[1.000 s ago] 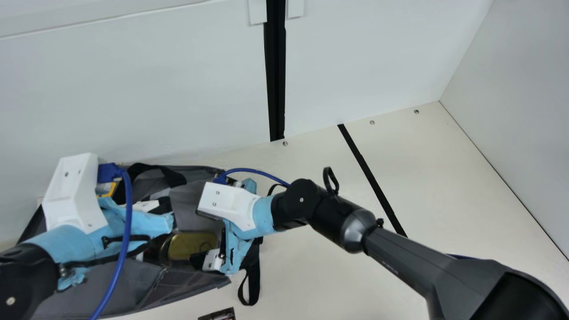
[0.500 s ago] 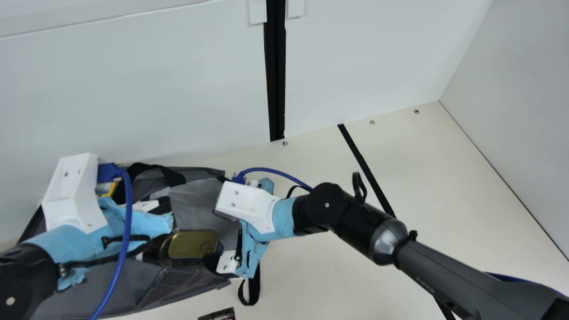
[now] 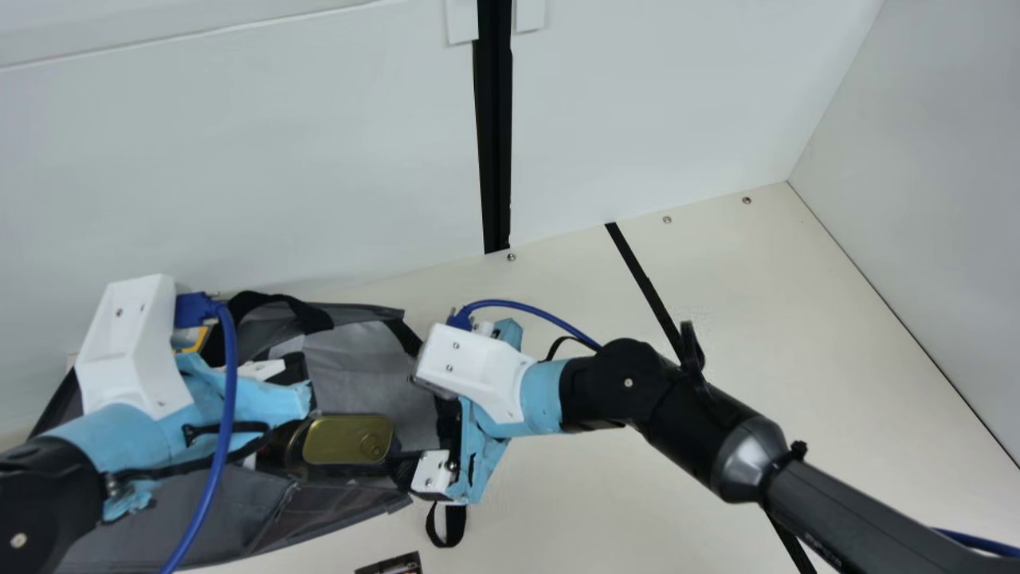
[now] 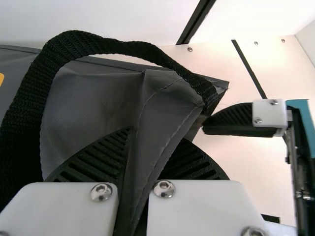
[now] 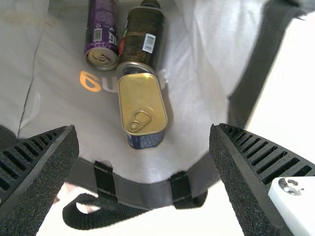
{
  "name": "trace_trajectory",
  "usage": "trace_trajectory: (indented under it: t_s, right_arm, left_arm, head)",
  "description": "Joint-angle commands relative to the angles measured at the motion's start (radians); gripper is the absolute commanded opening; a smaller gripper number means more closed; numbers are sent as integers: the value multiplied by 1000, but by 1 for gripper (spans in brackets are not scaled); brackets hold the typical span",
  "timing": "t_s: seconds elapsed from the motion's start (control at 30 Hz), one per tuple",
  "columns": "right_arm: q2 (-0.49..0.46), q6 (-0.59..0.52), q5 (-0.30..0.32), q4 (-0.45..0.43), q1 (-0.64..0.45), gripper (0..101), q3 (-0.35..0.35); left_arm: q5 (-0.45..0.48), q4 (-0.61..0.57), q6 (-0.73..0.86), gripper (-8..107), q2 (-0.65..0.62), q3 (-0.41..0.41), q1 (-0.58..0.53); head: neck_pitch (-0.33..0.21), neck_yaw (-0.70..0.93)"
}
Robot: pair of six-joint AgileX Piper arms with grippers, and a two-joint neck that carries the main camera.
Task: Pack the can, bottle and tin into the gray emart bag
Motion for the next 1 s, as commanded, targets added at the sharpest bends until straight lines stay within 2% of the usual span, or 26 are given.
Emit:
trace_trajectory:
  t_s: [0.0, 0.97]
  right_arm:
    - [-13, 8, -4, -8, -8, 91, 8]
    - [-222, 117, 33, -133, -159, 91, 117]
  left_arm:
    - [0, 0, 0, 10, 0, 0, 0]
    - [0, 0, 0, 10, 0, 0, 0]
  head:
    - [-23, -1]
    - [-23, -1]
